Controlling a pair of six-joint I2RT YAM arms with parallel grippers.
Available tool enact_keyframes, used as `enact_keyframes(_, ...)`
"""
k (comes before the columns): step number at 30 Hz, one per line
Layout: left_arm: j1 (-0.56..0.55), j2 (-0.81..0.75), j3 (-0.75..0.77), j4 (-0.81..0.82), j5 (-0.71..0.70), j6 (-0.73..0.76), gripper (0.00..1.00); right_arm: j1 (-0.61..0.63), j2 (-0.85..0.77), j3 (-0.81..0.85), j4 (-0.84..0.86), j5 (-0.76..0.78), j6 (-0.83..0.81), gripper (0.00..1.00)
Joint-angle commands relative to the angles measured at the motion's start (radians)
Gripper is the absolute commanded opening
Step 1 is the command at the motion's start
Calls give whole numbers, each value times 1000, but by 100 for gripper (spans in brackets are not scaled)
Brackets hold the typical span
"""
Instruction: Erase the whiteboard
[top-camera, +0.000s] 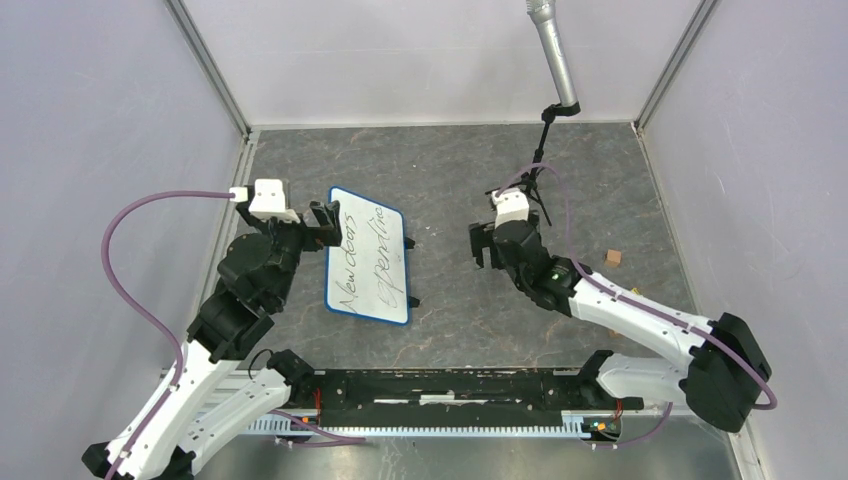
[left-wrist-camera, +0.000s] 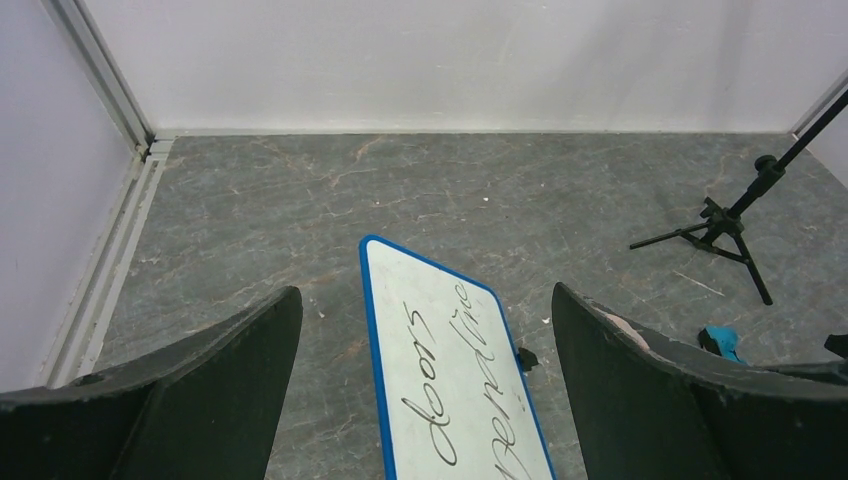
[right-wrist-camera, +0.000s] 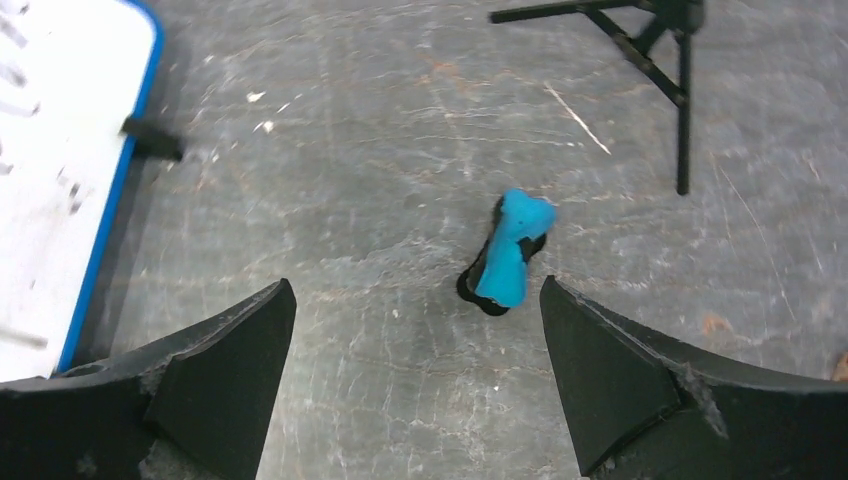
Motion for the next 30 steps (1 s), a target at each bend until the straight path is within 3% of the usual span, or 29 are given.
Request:
enact_keyframes(1,7,-7,25,5,0,-25,100,-62,37,23,-17,140,200,98)
enact_keyframes(6,7,-12,24,7,-7,-28,100,-162,185,138,-244,240,352,98)
enact_keyframes(12,7,-21,15,13,-13,-34,100,-189,438,370,-436,195,260,98)
enact_keyframes(20,8,-6,20,8,-11,-35,100,-214,491,302,-301,91,229,96)
enact_keyframes(30,10,9,19,7,-16,-33,100,-263,530,248,-198,-21,250,70)
